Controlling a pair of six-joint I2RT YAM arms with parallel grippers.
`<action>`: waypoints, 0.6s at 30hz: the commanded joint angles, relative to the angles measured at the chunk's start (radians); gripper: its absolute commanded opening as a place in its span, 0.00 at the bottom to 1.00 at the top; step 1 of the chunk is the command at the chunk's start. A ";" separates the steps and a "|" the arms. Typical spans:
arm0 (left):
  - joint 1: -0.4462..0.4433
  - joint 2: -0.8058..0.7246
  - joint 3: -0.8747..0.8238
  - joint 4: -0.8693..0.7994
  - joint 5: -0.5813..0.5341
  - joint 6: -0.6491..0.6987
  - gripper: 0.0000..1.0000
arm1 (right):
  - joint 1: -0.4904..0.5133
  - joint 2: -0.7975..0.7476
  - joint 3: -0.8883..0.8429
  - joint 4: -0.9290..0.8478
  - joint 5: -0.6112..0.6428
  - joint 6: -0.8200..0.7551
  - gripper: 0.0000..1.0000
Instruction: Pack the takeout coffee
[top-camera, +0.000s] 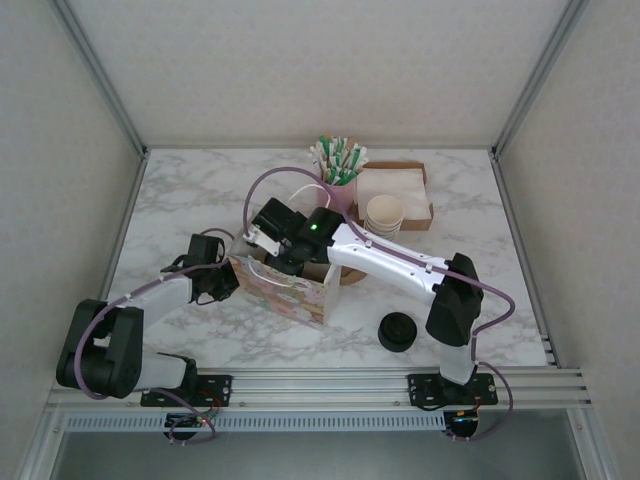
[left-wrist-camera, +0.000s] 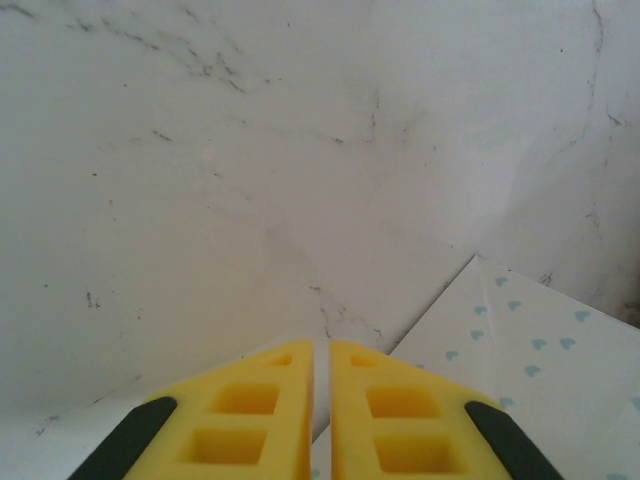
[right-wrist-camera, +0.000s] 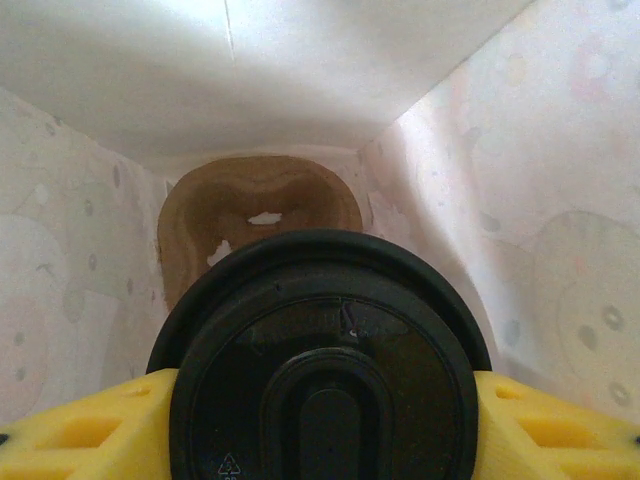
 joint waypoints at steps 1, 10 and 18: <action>-0.008 -0.015 0.021 -0.023 -0.018 0.017 0.13 | 0.013 0.028 -0.025 0.005 0.000 0.009 0.50; -0.007 -0.012 0.023 -0.023 -0.017 0.018 0.13 | 0.013 0.027 -0.086 -0.004 0.005 0.028 0.50; -0.008 -0.007 0.024 -0.020 -0.017 0.018 0.12 | 0.013 0.015 -0.007 -0.031 0.030 0.008 0.49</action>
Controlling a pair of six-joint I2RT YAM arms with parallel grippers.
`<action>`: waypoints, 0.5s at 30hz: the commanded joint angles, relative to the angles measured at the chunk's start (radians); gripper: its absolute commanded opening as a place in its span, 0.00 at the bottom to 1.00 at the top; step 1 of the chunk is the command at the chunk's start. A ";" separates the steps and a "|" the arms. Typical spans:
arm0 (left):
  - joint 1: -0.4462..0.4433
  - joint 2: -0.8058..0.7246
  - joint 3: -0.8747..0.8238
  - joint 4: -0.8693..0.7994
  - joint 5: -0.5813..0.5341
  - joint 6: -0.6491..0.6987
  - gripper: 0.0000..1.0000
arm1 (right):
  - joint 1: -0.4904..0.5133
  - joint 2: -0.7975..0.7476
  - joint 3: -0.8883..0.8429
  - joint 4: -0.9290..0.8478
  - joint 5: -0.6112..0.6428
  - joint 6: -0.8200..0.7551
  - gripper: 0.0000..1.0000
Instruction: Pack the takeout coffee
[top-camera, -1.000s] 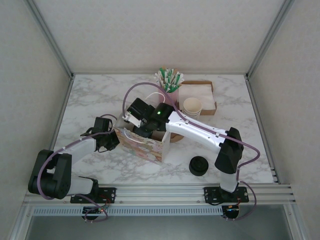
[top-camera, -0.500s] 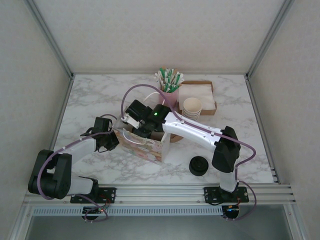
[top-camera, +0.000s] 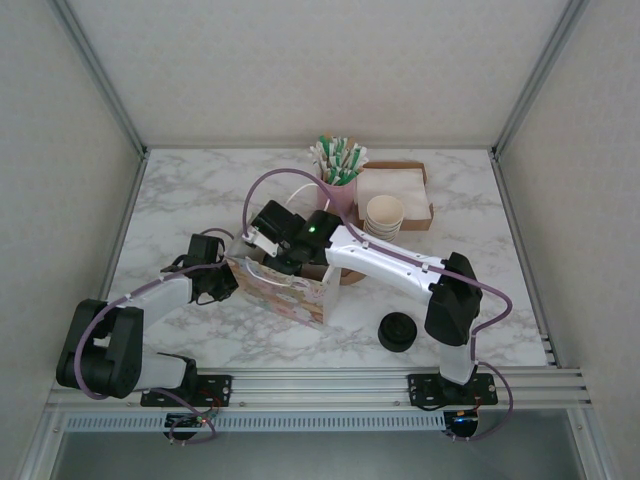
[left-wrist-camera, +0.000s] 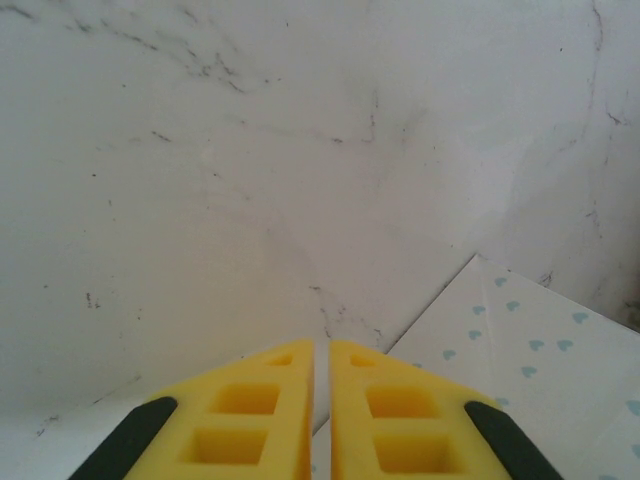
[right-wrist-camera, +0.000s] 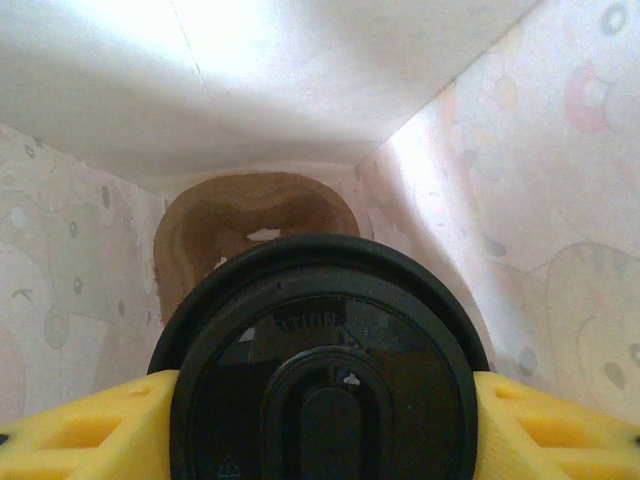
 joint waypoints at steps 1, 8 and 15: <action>-0.008 -0.006 0.025 -0.020 -0.017 0.017 0.13 | 0.012 0.017 0.032 -0.079 0.037 -0.015 0.49; -0.008 -0.009 0.023 -0.021 -0.019 0.018 0.13 | 0.010 0.026 0.093 -0.131 0.091 -0.036 0.50; -0.008 -0.006 0.023 -0.021 -0.019 0.020 0.12 | 0.010 0.016 0.047 -0.115 0.060 -0.011 0.49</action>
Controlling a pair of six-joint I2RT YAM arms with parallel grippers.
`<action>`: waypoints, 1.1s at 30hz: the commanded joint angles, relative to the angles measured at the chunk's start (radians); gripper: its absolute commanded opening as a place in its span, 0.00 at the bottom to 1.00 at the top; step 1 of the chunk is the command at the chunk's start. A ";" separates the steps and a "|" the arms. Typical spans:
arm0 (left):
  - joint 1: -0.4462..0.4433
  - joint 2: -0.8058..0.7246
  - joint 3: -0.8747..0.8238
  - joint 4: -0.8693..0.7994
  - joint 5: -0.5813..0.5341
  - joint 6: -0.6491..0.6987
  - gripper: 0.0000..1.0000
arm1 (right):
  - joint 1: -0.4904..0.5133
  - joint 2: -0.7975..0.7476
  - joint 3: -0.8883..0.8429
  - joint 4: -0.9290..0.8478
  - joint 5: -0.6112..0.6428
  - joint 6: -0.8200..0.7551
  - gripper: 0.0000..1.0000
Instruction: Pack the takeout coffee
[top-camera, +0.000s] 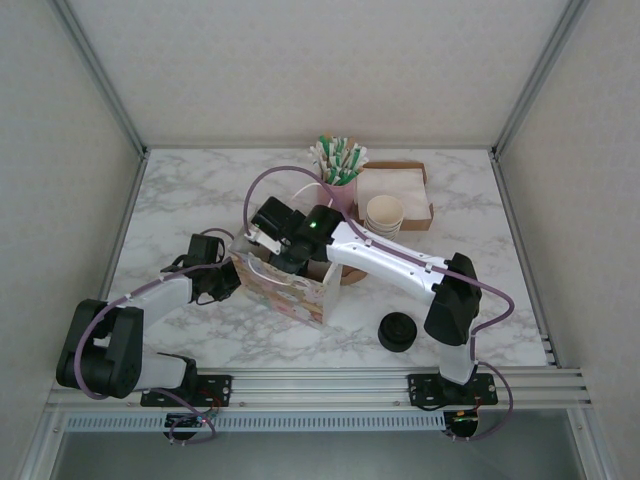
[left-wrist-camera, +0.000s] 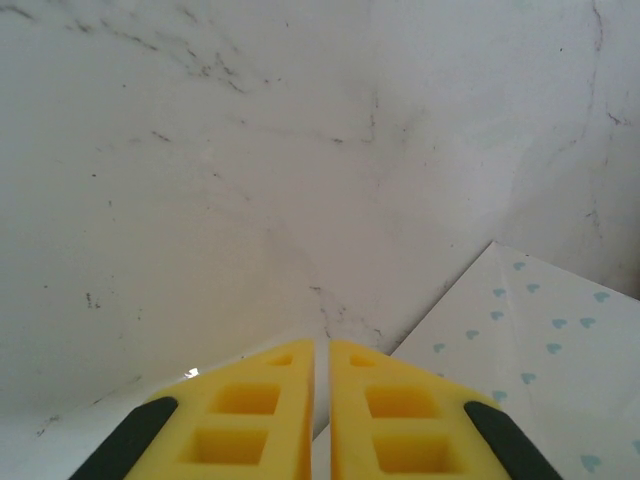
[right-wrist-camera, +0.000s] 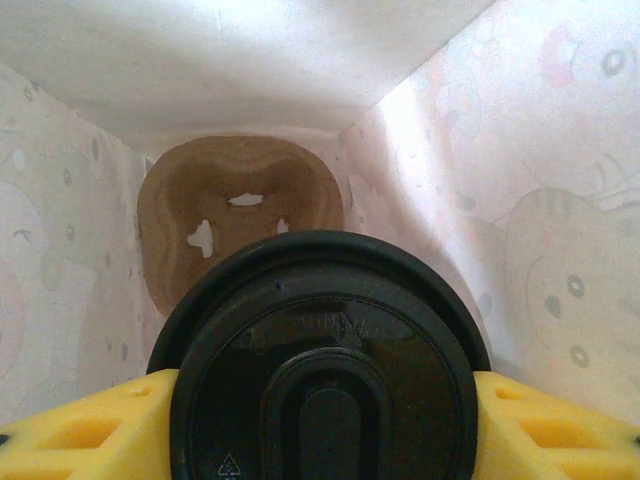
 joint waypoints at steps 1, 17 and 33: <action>-0.008 -0.004 0.023 -0.022 -0.019 0.019 0.12 | 0.011 0.019 -0.020 -0.013 0.005 0.011 0.49; -0.007 -0.006 0.025 -0.026 -0.021 0.019 0.12 | 0.012 0.014 -0.016 0.016 0.012 0.005 0.48; -0.009 0.000 0.031 -0.030 -0.020 0.019 0.12 | 0.010 0.034 -0.013 0.112 0.086 -0.051 0.48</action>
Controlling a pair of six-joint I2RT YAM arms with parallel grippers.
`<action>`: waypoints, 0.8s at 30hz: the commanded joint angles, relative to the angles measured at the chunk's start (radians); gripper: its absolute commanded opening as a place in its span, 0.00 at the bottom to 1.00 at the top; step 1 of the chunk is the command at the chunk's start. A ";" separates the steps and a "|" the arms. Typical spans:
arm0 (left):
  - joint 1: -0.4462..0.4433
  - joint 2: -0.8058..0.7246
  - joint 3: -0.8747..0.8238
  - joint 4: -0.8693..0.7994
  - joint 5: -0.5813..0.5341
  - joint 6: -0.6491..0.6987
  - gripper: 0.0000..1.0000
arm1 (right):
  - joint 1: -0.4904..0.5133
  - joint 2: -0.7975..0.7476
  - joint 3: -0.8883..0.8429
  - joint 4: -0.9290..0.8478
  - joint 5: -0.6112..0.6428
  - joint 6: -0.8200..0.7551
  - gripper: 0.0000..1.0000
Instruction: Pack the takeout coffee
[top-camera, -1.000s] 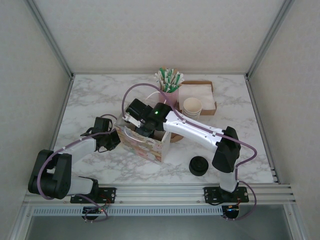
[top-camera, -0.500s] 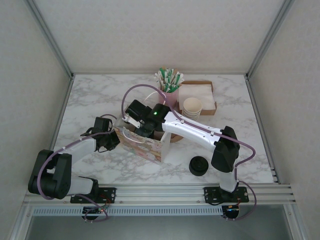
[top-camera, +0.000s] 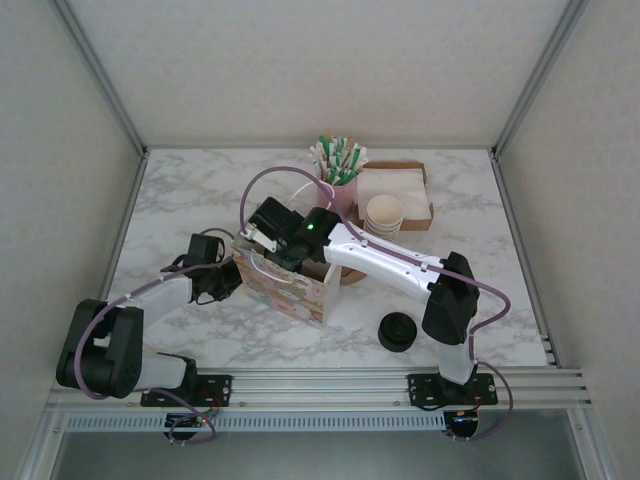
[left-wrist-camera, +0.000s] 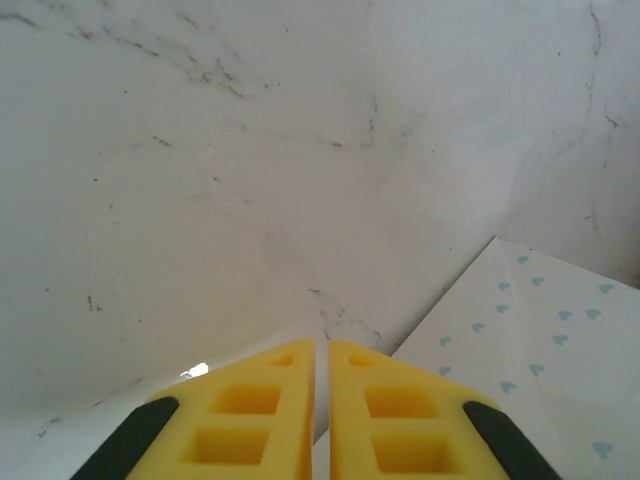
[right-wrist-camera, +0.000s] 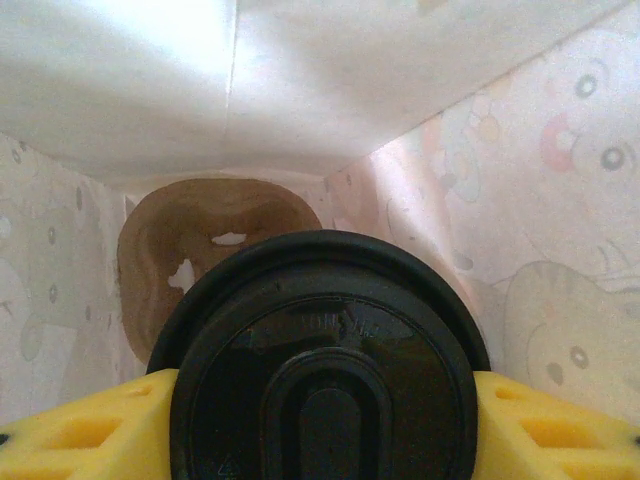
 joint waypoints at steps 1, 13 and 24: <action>-0.008 0.001 0.028 -0.029 -0.017 0.020 0.12 | 0.009 0.023 -0.001 0.012 0.047 -0.020 0.48; -0.008 0.010 0.033 -0.030 -0.017 0.021 0.12 | 0.009 0.017 -0.107 0.027 -0.038 0.051 0.47; -0.008 0.009 0.031 -0.029 -0.017 0.019 0.12 | 0.009 -0.009 -0.027 0.041 0.011 0.023 0.47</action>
